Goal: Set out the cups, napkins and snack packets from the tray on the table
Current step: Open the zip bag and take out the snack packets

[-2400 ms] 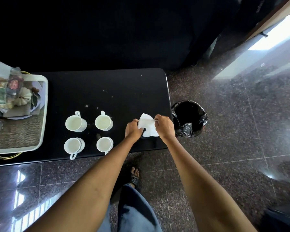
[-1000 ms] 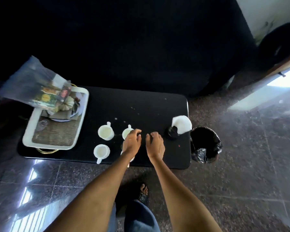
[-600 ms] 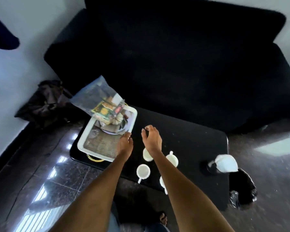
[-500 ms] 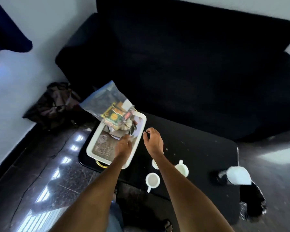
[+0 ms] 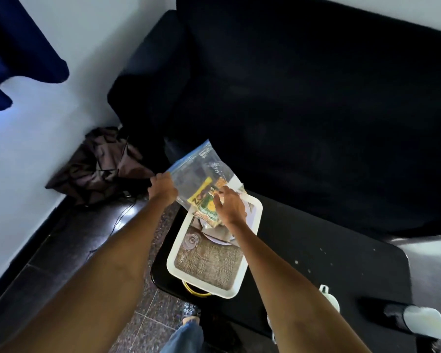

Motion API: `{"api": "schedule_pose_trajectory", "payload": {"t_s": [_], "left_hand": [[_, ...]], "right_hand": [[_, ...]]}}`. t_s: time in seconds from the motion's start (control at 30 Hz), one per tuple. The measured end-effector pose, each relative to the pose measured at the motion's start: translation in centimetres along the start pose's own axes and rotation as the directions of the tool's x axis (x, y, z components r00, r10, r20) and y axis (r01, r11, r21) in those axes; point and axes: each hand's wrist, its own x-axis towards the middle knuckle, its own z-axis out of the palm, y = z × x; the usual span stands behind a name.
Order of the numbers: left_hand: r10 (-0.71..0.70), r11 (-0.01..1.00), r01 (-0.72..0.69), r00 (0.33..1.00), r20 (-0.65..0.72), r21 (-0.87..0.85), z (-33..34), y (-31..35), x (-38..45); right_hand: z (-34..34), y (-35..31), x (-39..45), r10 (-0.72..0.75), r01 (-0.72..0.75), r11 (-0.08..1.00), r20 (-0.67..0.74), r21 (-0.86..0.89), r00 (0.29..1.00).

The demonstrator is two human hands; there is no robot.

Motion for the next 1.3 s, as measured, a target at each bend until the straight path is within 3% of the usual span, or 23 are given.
{"api": "schedule_pose_trajectory", "payload": {"t_s": [0.3,0.43,0.57,0.73,0.83,0.97,1.07,1.17,1.3], "left_hand": [[0.003,0.994,-0.017,0.993,0.12,0.112,0.7,-1.4,9.9],[-0.001,0.992,-0.026,0.976,0.218,0.12,2.4,-0.3,11.9],[0.117,0.99,-0.127,0.984,0.138,0.067,3.3,1.5,10.3],[0.312,0.95,-0.302,0.931,0.191,-0.079,3.6,5.5,3.5],[0.293,0.94,-0.224,0.916,0.273,-0.257,2.8,6.5,0.7],[0.204,0.844,0.099,0.85,0.486,-0.527,0.0,8.0,-2.8],[0.089,0.84,0.266,0.793,0.603,-0.474,-1.3,9.3,-5.4],[0.066,0.795,0.354,0.757,0.65,-0.493,-1.8,10.3,-7.5],[-0.006,0.781,0.345,0.838,0.545,-0.521,-1.1,10.4,-8.8]], "right_hand": [[2.6,0.4,6.2,-0.055,0.064,0.991,0.077,-0.115,0.995],[3.6,1.0,8.3,0.037,-0.034,0.998,0.055,-0.048,0.998],[4.4,0.8,8.2,0.136,-0.135,0.991,0.07,-0.014,0.988],[2.9,-1.7,7.9,0.383,-0.38,0.877,0.049,0.294,0.922],[0.0,-2.0,6.4,0.405,-0.403,0.827,0.082,0.392,0.911],[-5.0,-2.5,3.4,0.351,-0.492,0.728,0.356,0.477,0.866],[-7.0,-2.1,1.0,0.285,-0.437,0.848,0.438,0.3,0.853],[-7.9,-0.9,-0.4,0.206,-0.364,0.894,0.48,0.262,0.853],[-7.6,-0.3,-0.8,0.137,-0.249,0.954,0.494,0.169,0.859]]}}
